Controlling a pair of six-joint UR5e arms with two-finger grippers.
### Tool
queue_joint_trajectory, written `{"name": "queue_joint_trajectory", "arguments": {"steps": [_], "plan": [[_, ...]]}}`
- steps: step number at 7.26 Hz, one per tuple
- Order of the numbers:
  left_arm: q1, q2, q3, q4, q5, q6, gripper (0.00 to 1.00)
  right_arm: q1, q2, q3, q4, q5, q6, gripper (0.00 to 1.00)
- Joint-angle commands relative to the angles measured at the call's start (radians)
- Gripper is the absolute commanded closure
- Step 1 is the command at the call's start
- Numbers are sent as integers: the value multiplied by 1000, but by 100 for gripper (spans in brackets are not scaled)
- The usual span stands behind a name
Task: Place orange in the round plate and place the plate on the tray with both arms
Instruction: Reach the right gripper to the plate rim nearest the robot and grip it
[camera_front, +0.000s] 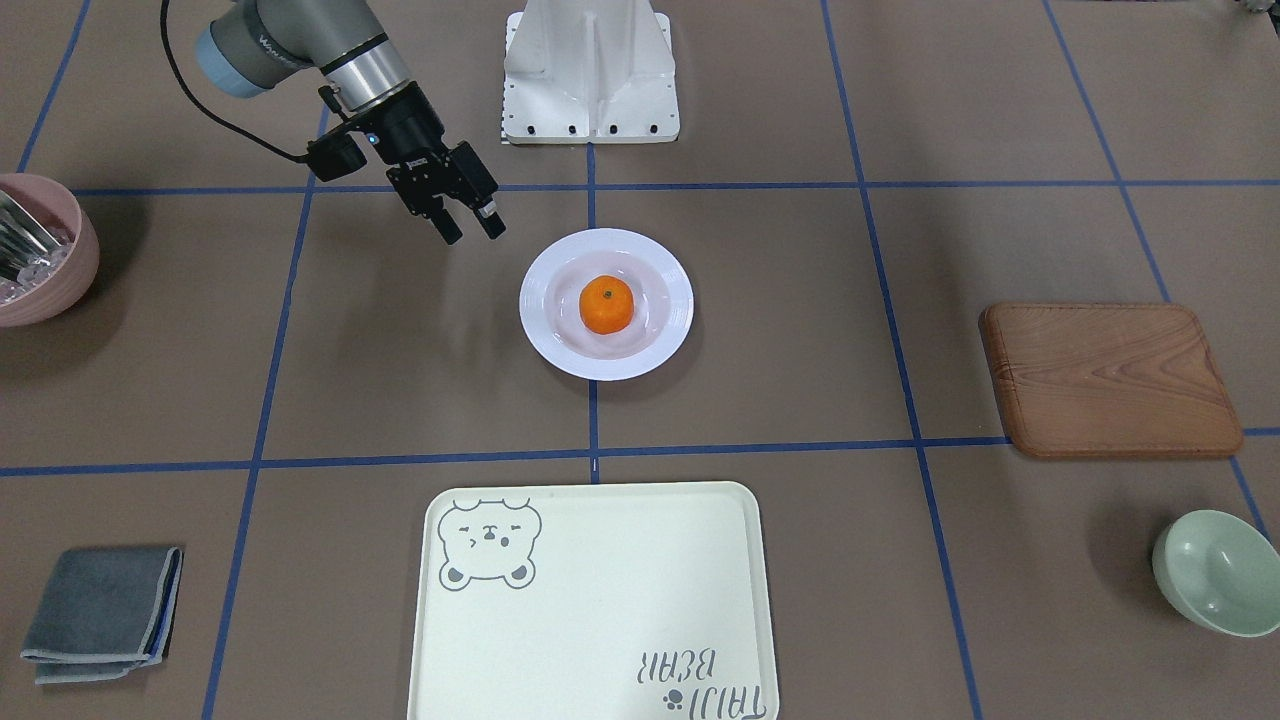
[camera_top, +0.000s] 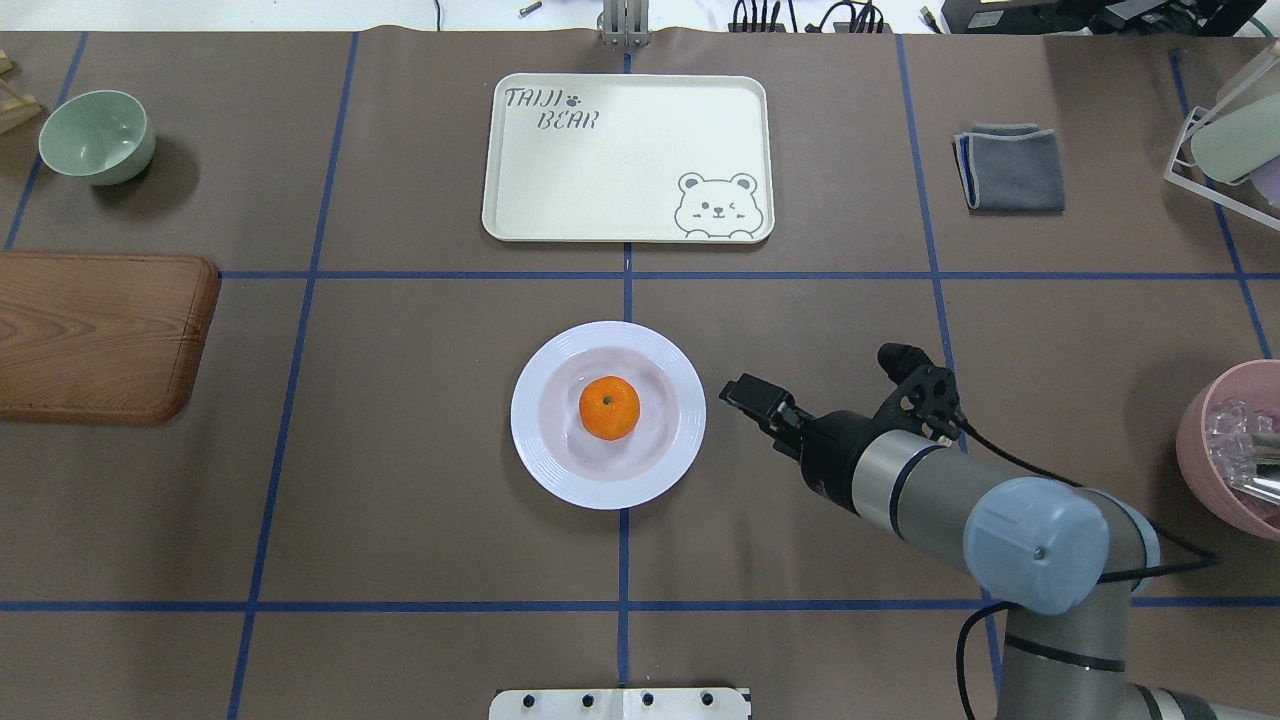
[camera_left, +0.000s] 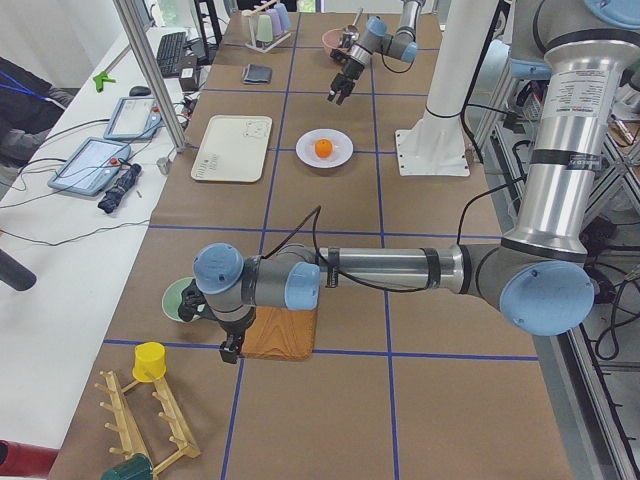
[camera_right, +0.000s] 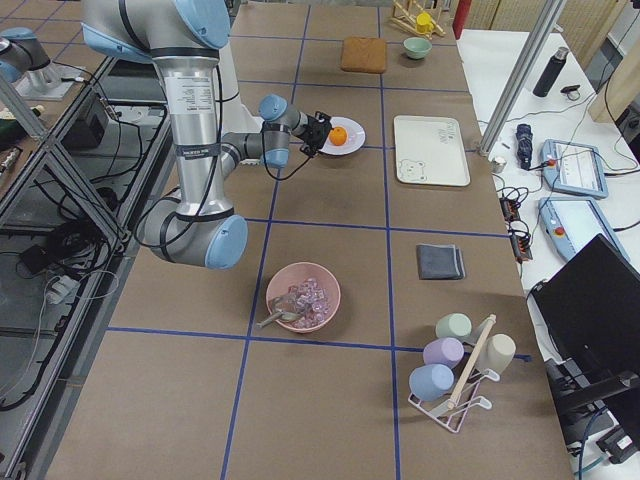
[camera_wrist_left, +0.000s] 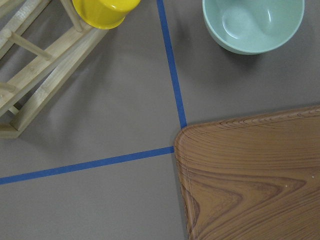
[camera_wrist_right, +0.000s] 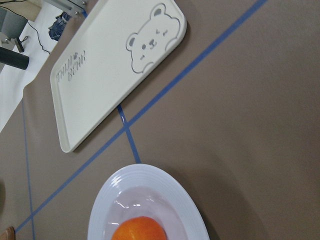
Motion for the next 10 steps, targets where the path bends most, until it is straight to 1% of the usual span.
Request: {"name": "queue_joint_trajectory", "arguments": {"steps": [1, 2, 3, 4, 5, 6, 7, 8, 10], "plan": [[-1, 31, -3, -8, -2, 0, 0, -63, 73, -88, -4, -24, 135, 5], [-1, 39, 0, -44, -2, -3, 0, -96, 113, -137, -4, -84, 146, 5], [-1, 52, -3, -49, -2, -3, 0, -122, 128, -150, -5, -124, 148, 6], [-3, 54, -3, -56, -2, -3, 0, -130, 131, -168, -5, -138, 149, 9], [-3, 59, -2, -69, -2, -3, 0, -130, 154, -188, -5, -138, 151, 15], [-3, 65, -3, -69, -2, -3, 0, -129, 176, -214, -5, -138, 152, 28], [-3, 65, -3, -69, -2, -3, 0, -126, 179, -217, -5, -138, 152, 34], [-3, 65, -2, -69, -2, -3, 0, -117, 179, -219, -5, -138, 151, 42], [-3, 69, -3, -71, -2, -3, 0, -95, 181, -234, -8, -136, 149, 45]]}}
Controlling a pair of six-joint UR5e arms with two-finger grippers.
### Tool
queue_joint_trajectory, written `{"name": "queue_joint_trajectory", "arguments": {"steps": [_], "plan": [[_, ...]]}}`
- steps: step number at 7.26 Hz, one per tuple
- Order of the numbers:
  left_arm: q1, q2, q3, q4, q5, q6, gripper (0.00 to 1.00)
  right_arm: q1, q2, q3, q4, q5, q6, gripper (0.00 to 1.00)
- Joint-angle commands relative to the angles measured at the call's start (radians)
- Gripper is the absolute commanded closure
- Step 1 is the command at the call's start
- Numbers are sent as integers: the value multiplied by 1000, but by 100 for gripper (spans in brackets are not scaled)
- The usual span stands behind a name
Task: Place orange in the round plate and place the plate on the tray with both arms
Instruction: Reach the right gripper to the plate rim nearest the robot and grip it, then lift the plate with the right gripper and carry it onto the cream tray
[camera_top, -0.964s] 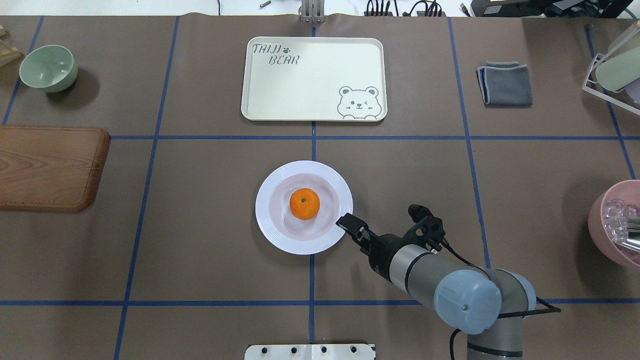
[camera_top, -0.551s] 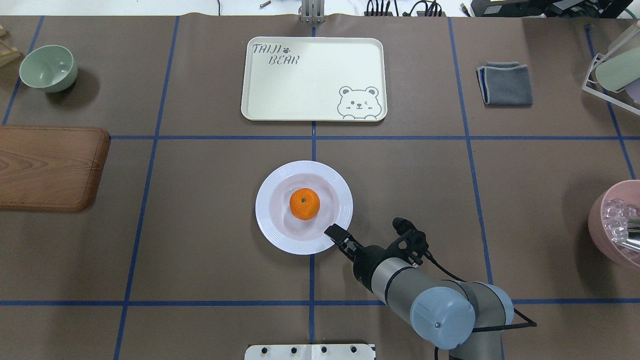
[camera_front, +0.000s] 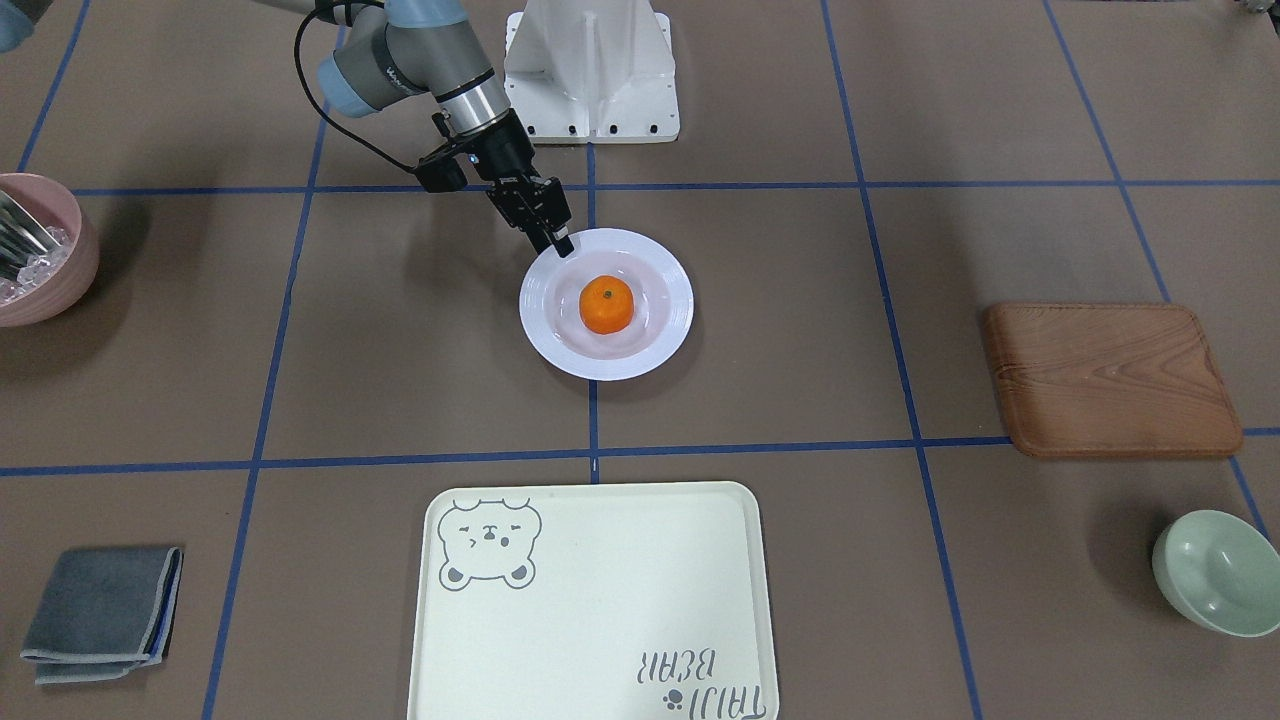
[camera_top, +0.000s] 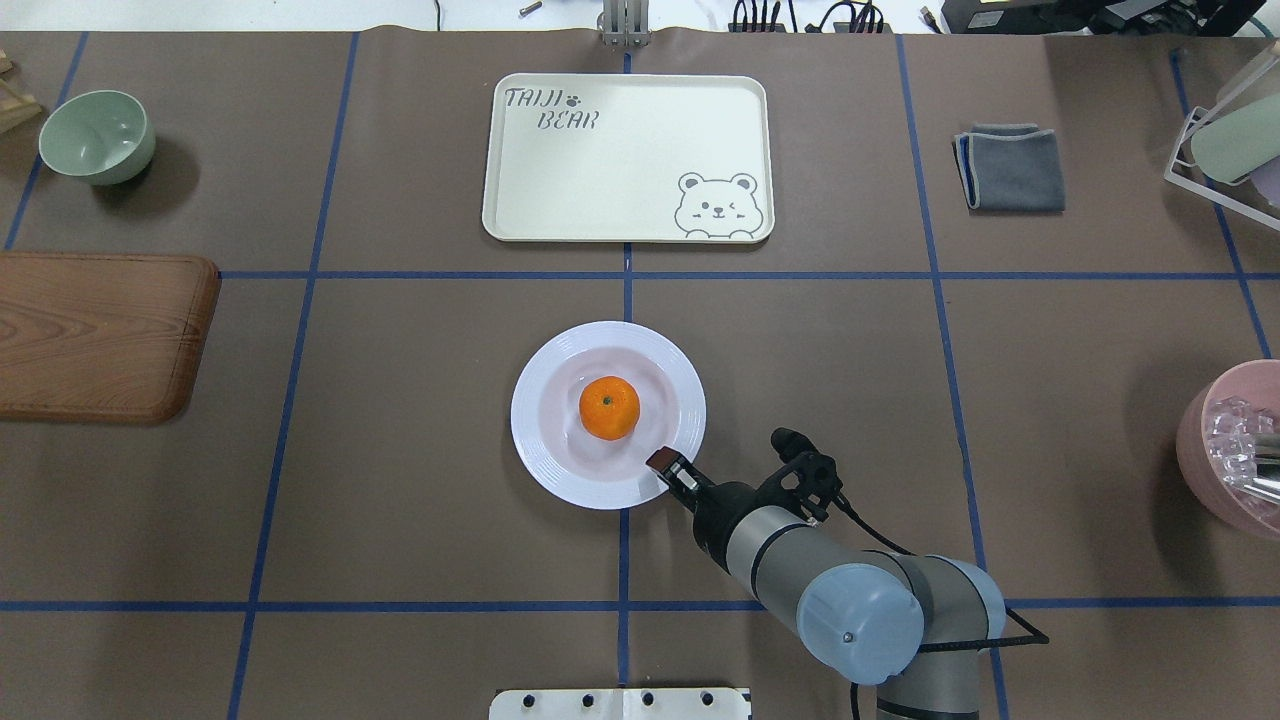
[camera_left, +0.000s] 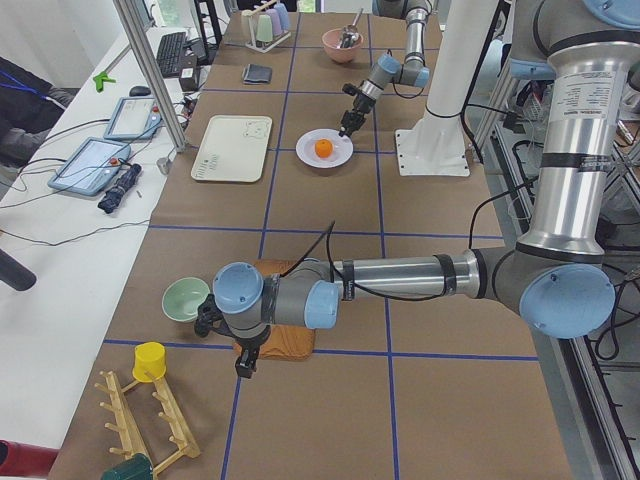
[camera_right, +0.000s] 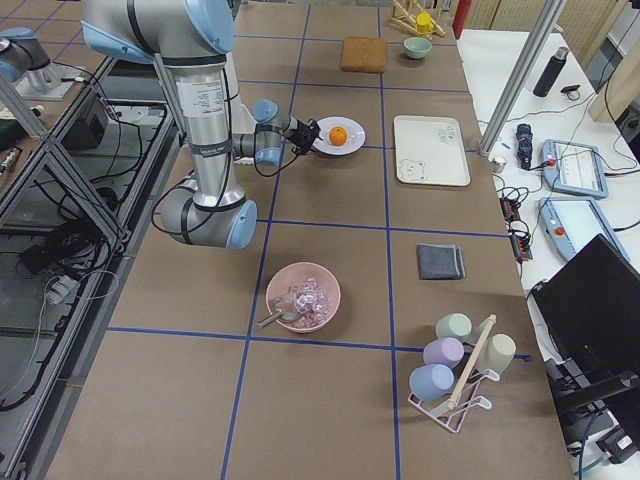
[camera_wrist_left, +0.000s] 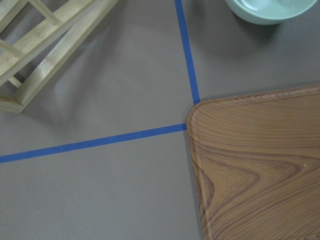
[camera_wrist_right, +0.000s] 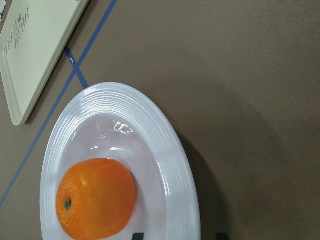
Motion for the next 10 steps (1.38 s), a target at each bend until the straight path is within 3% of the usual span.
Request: {"name": "queue_joint_trajectory", "arguments": {"steps": [1, 3, 6, 7, 10], "plan": [[0, 3, 0, -1, 0, 0, 0, 30, 21, -10, -49, 3, -1, 48], [2, 3, 0, -1, 0, 0, 0, 35, 45, -37, -61, 4, -1, 65], [2, 3, 0, -1, 0, 0, 0, 35, 65, -77, -59, 4, -1, 66], [2, 3, 0, -1, 0, 0, 0, 39, 71, -76, -61, 4, -1, 100], [2, 5, 3, -19, 0, -2, 0, 70, 78, -13, -59, 9, -3, 100]]}}
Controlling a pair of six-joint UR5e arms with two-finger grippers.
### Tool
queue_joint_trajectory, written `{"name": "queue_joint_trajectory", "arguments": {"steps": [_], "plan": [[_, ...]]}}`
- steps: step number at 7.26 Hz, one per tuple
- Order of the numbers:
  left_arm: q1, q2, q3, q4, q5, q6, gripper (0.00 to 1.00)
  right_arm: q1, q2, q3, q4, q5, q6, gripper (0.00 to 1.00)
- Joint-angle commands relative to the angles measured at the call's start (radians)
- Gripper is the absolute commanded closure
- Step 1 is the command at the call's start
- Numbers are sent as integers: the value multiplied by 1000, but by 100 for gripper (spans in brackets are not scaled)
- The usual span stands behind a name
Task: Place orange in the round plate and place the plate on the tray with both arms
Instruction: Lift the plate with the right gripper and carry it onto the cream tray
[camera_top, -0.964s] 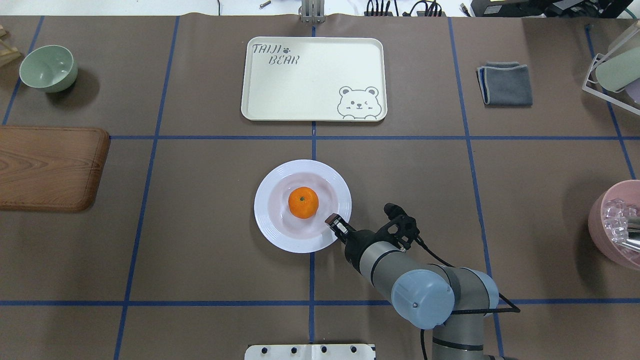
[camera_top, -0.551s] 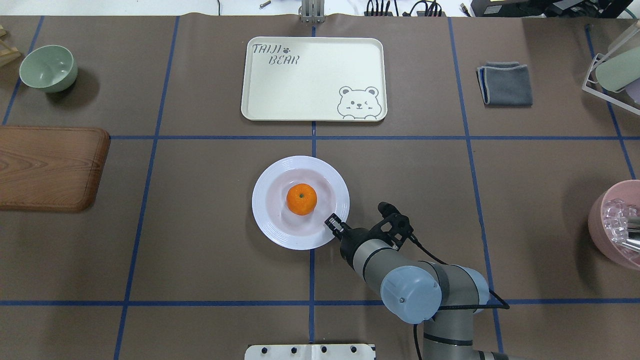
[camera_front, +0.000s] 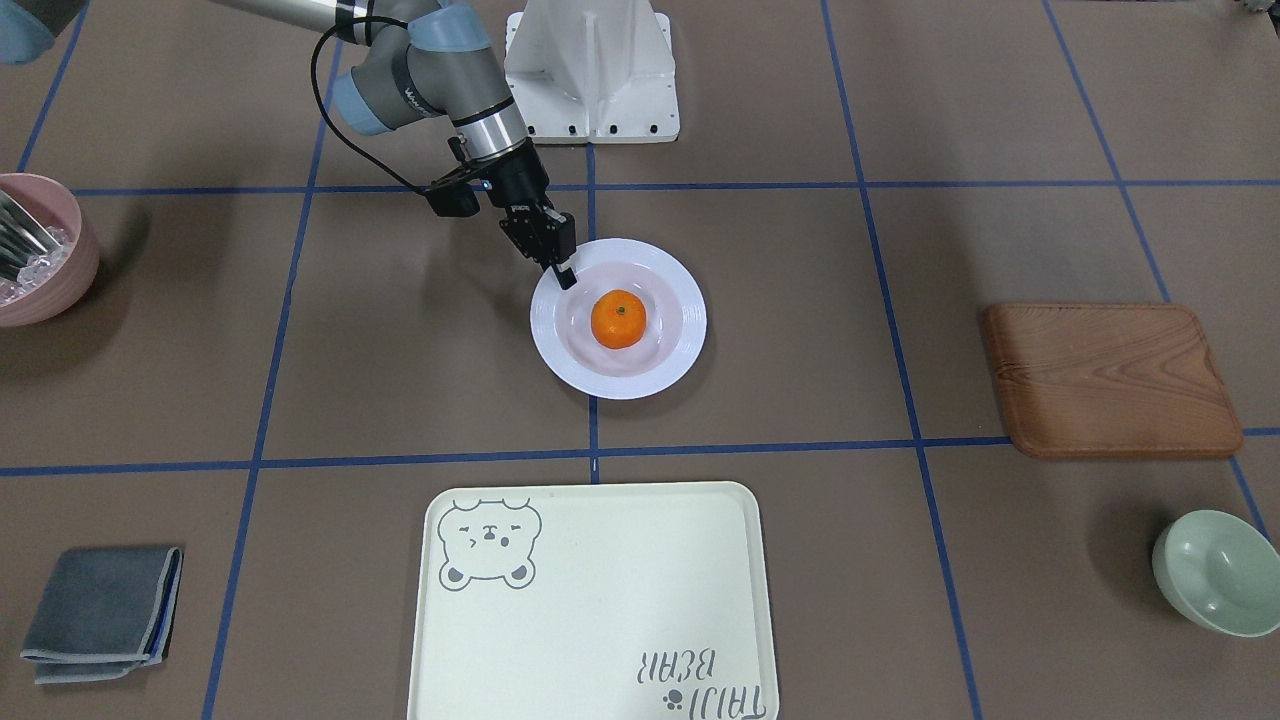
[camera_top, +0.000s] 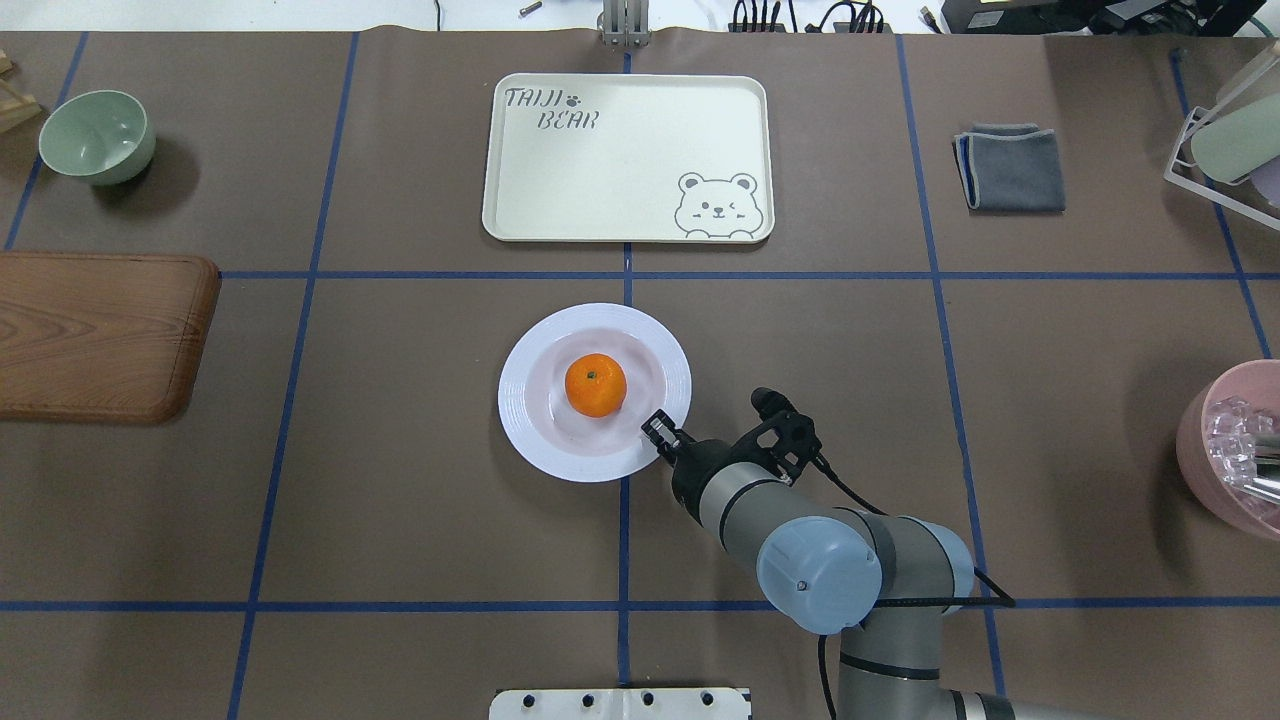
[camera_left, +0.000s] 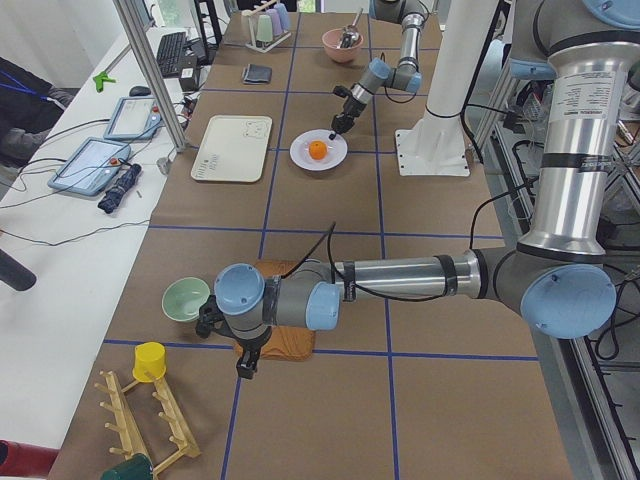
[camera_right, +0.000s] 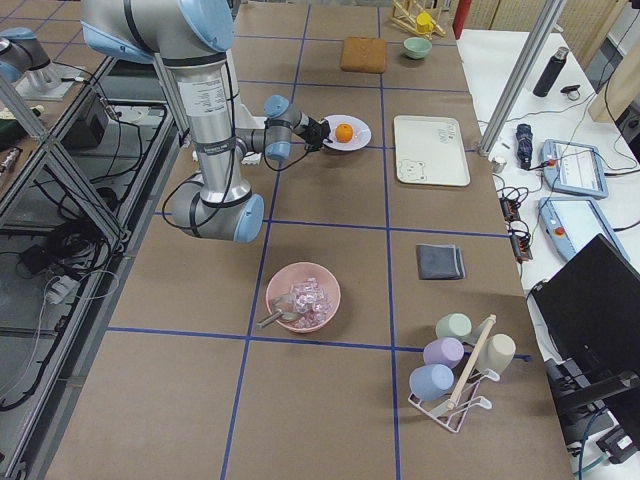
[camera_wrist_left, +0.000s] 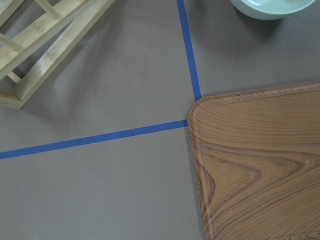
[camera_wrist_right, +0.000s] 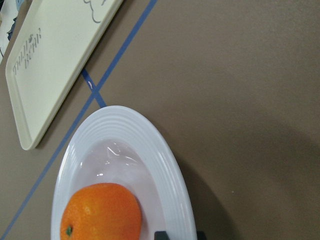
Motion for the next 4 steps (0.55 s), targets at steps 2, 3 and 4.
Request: {"name": "queue_joint_trajectory", "arguments": {"steps": [2, 3, 4], "plan": [[0, 1, 1, -7, 0, -1, 0, 22, -6, 94, 5, 2, 2, 100], [0, 1, 1, -7, 0, -4, 0, 36, -5, 99, 10, -3, 9, 100], [0, 1, -2, -7, 0, -26, 0, 59, 0, 100, 11, 0, 21, 100]]}}
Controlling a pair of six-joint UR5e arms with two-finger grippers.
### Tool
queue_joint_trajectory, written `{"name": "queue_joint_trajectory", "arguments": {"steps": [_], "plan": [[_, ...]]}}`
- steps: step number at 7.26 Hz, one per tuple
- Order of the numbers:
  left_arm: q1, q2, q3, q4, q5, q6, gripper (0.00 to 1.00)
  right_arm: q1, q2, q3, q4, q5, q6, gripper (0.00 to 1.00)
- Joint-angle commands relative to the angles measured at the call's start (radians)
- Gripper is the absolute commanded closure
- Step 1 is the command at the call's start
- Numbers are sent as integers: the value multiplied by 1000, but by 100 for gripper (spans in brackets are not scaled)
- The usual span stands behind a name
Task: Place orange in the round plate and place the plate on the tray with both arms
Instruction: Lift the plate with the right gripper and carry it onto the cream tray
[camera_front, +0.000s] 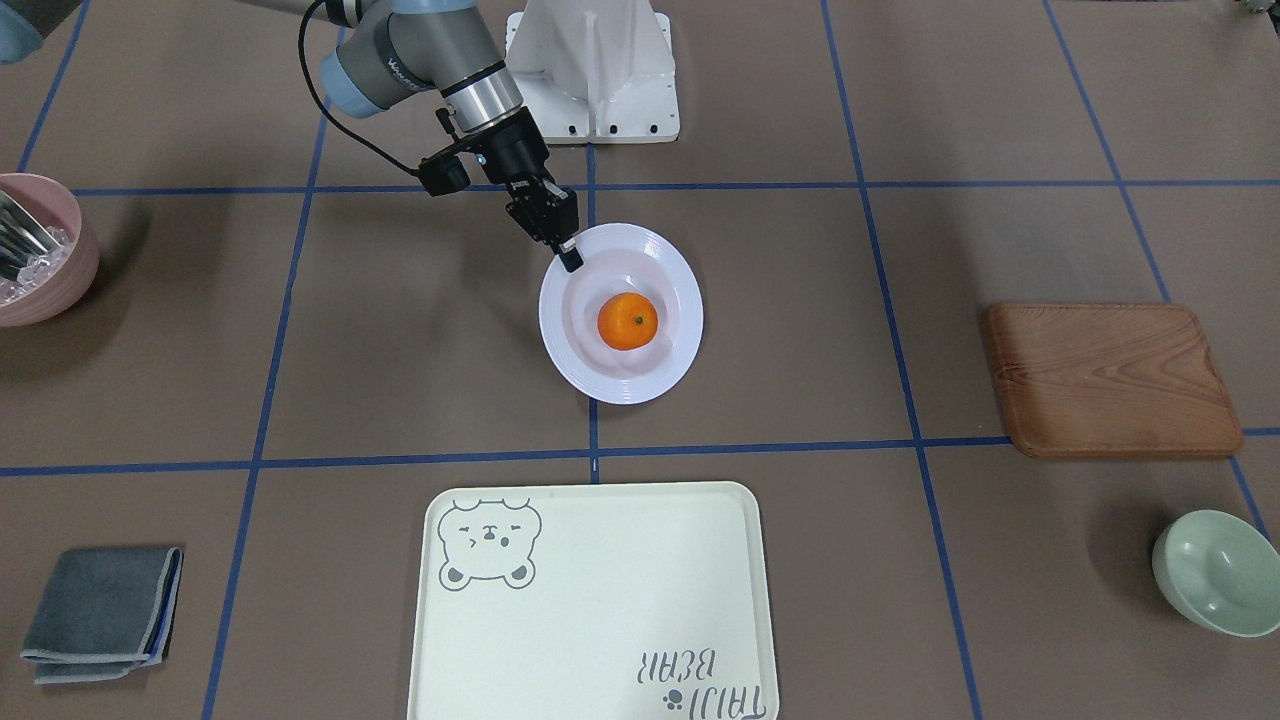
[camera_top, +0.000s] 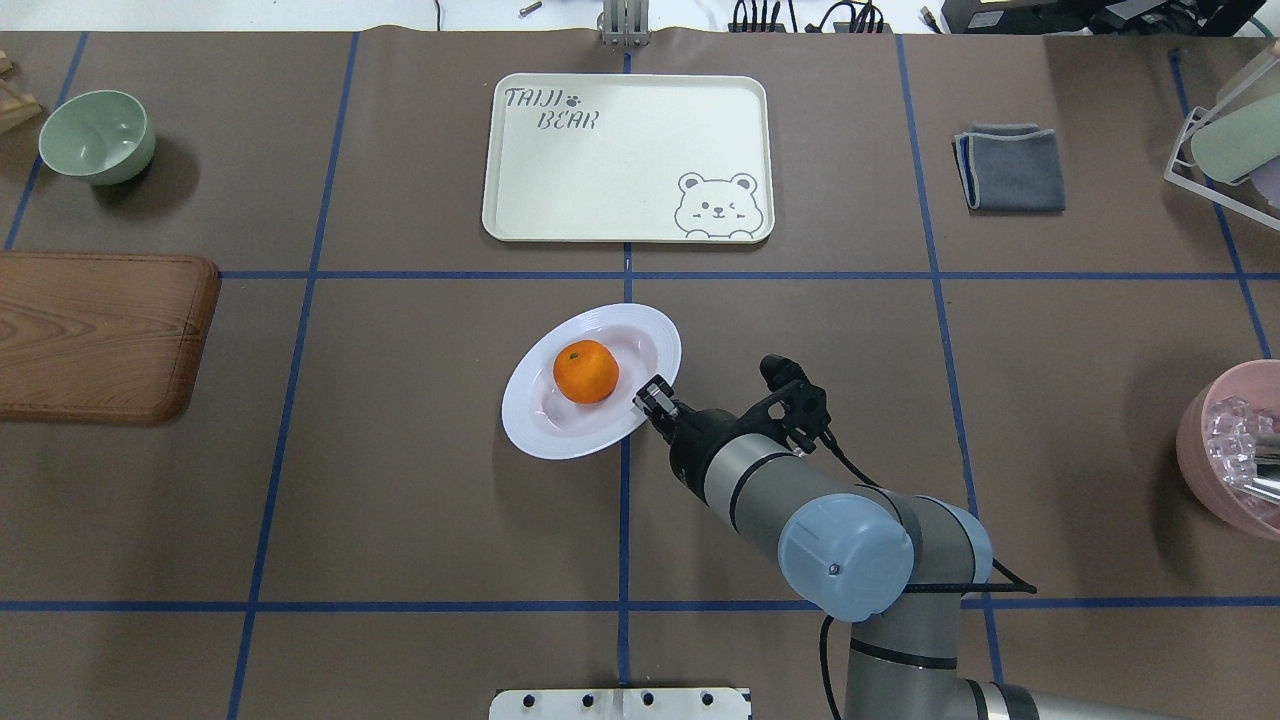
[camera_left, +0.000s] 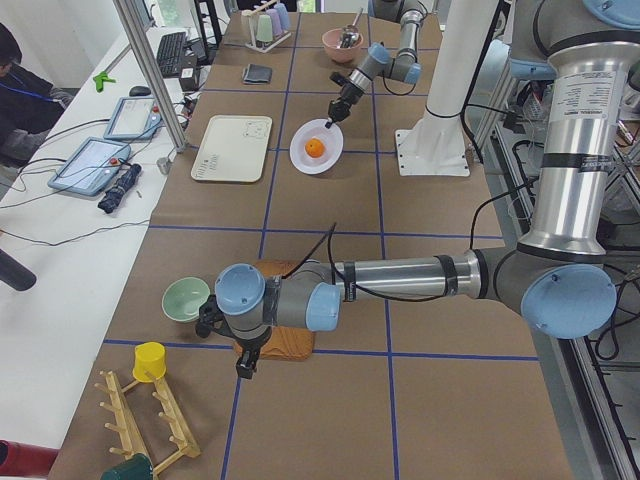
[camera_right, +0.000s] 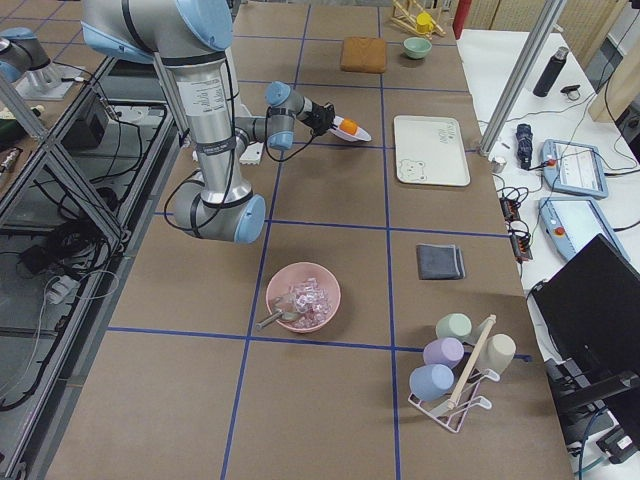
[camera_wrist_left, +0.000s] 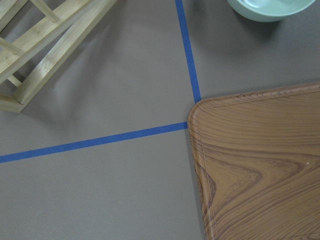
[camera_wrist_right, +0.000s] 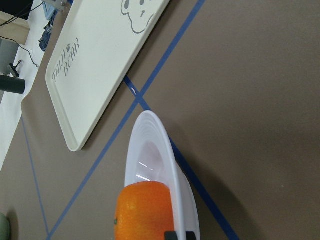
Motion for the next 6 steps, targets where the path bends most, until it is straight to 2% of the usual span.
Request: {"name": "queue_joint_trajectory", "arguments": {"steps": [1, 2, 3, 5, 6], "plan": [[0, 0, -10, 1, 0, -38, 0, 47, 7, 11, 26, 1, 36, 100], [0, 2, -13, 1, 0, -40, 0, 72, 5, 10, 102, -2, 54, 100], [0, 6, -36, 12, 0, -50, 0, 95, 5, 8, 129, -2, 64, 100], [-5, 35, -99, 40, 3, -132, 0, 148, 11, -1, 129, -4, 130, 100], [-6, 49, -154, 105, 3, -130, 0, 181, 25, -25, 126, -4, 153, 100]]}}
